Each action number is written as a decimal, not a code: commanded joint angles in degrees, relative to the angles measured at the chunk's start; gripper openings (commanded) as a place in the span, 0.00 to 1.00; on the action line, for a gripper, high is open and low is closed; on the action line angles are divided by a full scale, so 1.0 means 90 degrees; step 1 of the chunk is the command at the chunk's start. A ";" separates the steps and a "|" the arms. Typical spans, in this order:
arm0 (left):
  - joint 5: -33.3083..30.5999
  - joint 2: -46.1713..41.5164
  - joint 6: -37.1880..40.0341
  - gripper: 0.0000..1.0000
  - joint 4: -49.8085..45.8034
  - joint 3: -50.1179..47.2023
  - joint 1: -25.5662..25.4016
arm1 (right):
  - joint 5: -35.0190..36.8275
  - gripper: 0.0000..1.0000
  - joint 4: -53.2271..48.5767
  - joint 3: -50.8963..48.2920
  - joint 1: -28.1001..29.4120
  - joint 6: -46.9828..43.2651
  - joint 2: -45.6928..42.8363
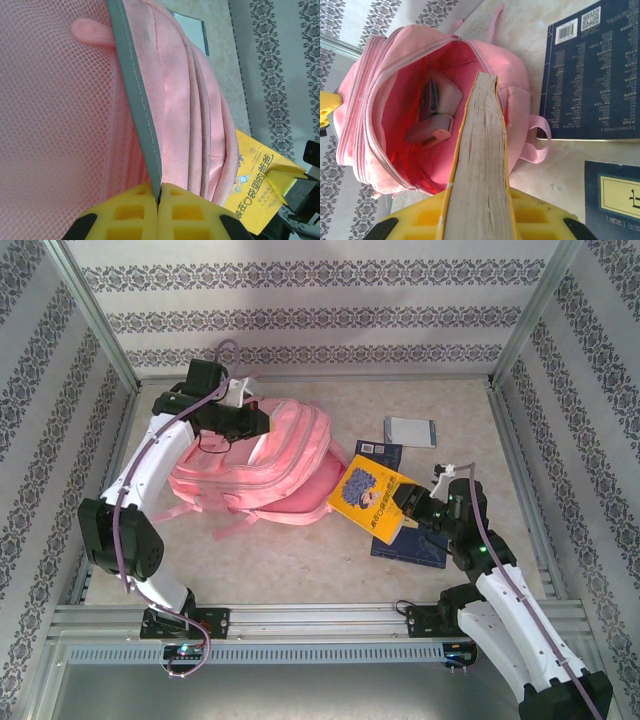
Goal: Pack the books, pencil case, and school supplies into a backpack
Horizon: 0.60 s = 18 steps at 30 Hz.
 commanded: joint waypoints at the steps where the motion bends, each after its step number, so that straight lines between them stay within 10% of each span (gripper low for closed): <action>1: 0.0675 -0.0424 0.0219 0.00 -0.0210 0.0345 0.0016 | -0.0094 0.00 0.0196 0.0557 -0.0063 -0.0144 -0.0355; 10: 0.1723 -0.0728 -0.0248 0.00 0.0763 -0.0201 0.0295 | -0.0041 0.00 -0.0608 0.1135 -0.0068 -0.0339 -0.0635; 18: 0.2229 -0.0753 -0.0588 0.00 0.1268 -0.0289 0.0322 | -0.1525 0.00 0.1941 0.0540 -0.0083 0.1935 0.0666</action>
